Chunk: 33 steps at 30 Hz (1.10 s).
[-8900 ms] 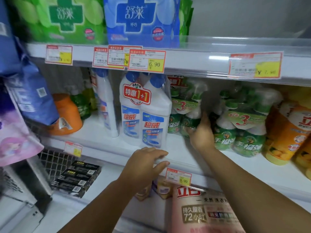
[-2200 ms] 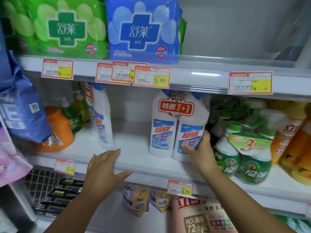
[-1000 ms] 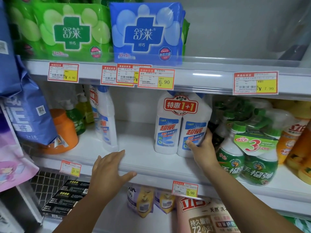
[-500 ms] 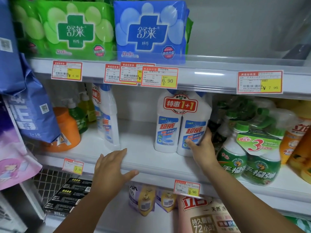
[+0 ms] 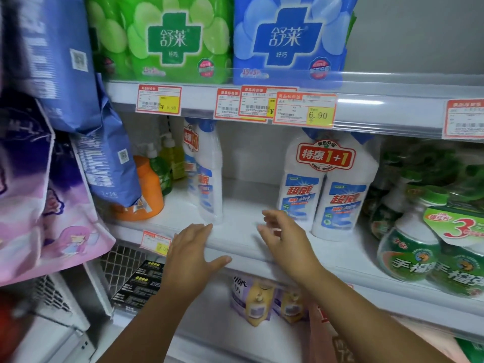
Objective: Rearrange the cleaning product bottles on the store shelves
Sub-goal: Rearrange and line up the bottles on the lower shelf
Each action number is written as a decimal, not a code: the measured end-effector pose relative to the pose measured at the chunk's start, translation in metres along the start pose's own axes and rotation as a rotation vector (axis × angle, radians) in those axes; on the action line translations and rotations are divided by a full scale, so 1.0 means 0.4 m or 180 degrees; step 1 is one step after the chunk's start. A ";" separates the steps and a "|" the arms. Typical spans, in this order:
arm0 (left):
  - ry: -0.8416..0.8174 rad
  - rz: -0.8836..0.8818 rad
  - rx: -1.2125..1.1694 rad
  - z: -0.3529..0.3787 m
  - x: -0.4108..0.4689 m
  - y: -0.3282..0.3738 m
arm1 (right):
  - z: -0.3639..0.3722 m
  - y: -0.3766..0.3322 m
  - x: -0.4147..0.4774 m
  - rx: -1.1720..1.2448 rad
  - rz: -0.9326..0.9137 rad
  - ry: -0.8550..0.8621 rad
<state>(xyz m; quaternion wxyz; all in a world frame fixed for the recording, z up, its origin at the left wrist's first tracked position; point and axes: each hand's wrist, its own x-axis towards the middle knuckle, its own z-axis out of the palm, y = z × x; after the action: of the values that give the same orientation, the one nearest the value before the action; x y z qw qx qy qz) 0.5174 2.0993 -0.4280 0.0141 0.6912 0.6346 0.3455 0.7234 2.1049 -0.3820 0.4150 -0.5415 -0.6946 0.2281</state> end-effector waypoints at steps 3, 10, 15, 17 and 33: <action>0.0006 -0.0099 -0.0044 -0.014 -0.005 -0.031 | 0.060 -0.034 0.064 0.0114 0.0206 -0.0261; -0.0073 0.0018 0.0012 -0.037 -0.016 -0.073 | 0.196 -0.107 0.192 0.0867 0.0429 -0.0499; -0.0034 0.0089 0.0027 -0.036 -0.017 -0.075 | 0.235 -0.125 0.216 0.0572 0.0448 -0.0078; 0.0004 0.0092 0.0017 -0.034 -0.017 -0.077 | 0.208 -0.117 0.202 0.0393 0.0445 -0.0121; -0.0573 0.0249 -0.0105 0.026 -0.042 0.144 | -0.283 0.052 -0.094 0.0400 0.0538 -0.0432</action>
<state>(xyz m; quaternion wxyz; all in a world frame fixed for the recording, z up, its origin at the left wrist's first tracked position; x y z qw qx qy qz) 0.5734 2.0777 -0.4173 0.0689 0.7434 0.5974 0.2928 0.8308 2.0611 -0.3479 0.3795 -0.5543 -0.6574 0.3414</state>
